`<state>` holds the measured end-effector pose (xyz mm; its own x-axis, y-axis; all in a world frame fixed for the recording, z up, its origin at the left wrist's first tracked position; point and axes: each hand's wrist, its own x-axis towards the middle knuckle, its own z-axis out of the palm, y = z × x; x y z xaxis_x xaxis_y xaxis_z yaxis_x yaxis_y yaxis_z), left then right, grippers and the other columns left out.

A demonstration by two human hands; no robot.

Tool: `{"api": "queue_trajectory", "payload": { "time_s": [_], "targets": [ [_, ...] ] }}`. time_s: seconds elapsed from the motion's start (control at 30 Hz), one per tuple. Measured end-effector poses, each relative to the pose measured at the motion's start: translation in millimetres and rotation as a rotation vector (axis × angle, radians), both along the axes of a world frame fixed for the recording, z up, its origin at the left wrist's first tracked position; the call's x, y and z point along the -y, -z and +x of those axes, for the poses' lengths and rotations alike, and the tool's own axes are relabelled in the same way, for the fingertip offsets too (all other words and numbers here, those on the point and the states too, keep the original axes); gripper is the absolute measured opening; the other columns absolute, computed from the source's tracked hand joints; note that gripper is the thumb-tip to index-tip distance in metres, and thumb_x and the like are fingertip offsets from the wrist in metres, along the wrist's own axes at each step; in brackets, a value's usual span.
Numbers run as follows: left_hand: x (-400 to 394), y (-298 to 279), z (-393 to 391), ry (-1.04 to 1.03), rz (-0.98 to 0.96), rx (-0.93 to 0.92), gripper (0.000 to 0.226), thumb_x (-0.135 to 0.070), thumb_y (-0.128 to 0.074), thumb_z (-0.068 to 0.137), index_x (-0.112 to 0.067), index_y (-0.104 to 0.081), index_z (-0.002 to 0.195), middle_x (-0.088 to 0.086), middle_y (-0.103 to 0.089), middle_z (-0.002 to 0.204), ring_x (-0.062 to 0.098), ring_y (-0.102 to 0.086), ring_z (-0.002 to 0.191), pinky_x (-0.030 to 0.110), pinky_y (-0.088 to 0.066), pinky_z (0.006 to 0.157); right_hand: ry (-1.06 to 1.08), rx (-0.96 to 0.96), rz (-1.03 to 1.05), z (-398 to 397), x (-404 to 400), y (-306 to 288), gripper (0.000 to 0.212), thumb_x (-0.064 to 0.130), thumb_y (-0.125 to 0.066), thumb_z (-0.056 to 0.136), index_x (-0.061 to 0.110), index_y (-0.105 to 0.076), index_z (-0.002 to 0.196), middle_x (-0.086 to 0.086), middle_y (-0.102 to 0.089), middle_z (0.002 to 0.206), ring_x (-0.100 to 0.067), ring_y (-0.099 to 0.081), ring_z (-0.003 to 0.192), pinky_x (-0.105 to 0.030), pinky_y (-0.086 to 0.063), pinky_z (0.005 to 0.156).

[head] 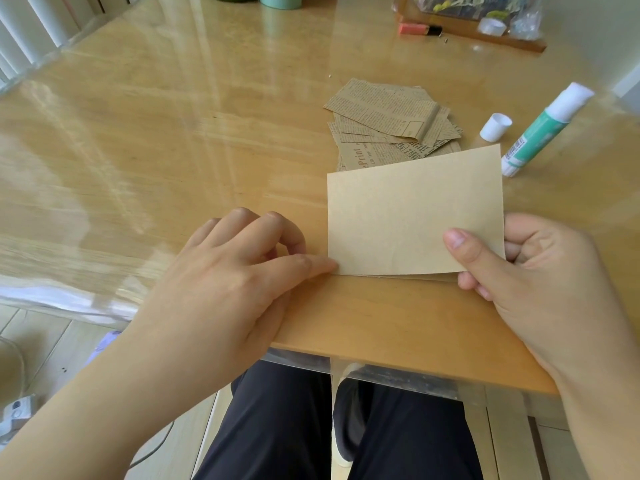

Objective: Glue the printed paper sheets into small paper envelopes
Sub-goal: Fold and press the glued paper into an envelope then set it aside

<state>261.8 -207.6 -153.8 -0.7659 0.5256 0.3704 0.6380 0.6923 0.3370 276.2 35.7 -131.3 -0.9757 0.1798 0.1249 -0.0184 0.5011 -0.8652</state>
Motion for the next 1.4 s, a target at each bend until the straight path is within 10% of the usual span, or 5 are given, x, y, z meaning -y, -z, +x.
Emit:
{"api": "queue_trajectory", "payload": {
  "time_s": [0.67, 1.4],
  "targets": [
    [-4.3, -0.8, 0.4, -0.010, -0.021, -0.082, 0.036, -0.022, -0.037, 0.082, -0.011, -0.071, 0.089, 0.003, -0.061, 0.086, 0.016, -0.043, 0.079, 0.035, -0.045, 0.065, -0.001, -0.032, 0.016, 1.9, -0.1, -0.2, 0.012, 0.034, -0.067, 0.080, 0.025, -0.067, 0.071, 0.006, -0.066, 0.054, -0.004, -0.054, 0.044, -0.015, -0.043, 0.046],
    [12.8, 46.1, -23.0, -0.052, -0.307, 0.189, 0.041, -0.051, -0.023, 0.093, -0.052, -0.039, 0.130, -0.028, -0.034, 0.126, 0.000, -0.034, 0.115, 0.027, -0.035, 0.093, 0.033, 0.109, 0.195, -7.0, -38.2, -4.0, 0.008, 0.027, -0.075, 0.072, 0.024, -0.072, 0.065, 0.008, -0.052, 0.059, -0.001, -0.041, 0.054, -0.012, -0.036, 0.052]
  ]
}}
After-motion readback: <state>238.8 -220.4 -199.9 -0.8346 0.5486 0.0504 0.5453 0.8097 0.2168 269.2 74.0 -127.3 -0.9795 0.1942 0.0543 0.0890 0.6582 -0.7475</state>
